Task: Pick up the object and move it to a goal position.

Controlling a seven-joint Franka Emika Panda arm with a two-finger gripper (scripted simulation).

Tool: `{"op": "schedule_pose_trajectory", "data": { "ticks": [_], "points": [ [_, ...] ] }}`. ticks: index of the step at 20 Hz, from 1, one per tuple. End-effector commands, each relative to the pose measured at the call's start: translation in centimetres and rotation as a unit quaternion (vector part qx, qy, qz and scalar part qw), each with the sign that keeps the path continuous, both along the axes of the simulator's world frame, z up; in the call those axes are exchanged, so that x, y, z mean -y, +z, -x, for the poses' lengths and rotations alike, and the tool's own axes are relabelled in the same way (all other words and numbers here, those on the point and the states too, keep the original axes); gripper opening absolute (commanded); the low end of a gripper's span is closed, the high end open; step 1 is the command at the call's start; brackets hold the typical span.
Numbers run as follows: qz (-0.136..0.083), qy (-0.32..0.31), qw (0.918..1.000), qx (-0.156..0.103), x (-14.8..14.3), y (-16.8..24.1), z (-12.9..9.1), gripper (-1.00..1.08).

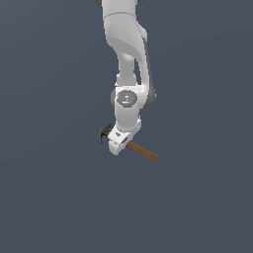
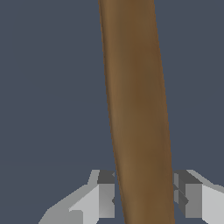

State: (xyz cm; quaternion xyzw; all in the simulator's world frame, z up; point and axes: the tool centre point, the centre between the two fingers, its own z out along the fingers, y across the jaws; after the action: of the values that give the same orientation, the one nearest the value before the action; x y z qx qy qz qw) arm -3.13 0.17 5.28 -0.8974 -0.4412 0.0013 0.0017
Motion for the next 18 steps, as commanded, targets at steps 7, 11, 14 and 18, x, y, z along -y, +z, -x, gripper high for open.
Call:
{"op": "schedule_pose_trajectory", "data": {
  "ticks": [7,11,14,18],
  "points": [
    [0.001,-0.001,1.0,0.002,-4.5,6.4,2.7,-1.0],
    [0.002,-0.001,1.0,0.002,-7.0,9.8,4.2,-1.0],
    [0.002,-0.002,1.0,0.002,-8.5,12.0,5.1,-1.0],
    [0.002,-0.002,1.0,0.002,-10.4,14.5,6.0,-1.0]
  ]
}}
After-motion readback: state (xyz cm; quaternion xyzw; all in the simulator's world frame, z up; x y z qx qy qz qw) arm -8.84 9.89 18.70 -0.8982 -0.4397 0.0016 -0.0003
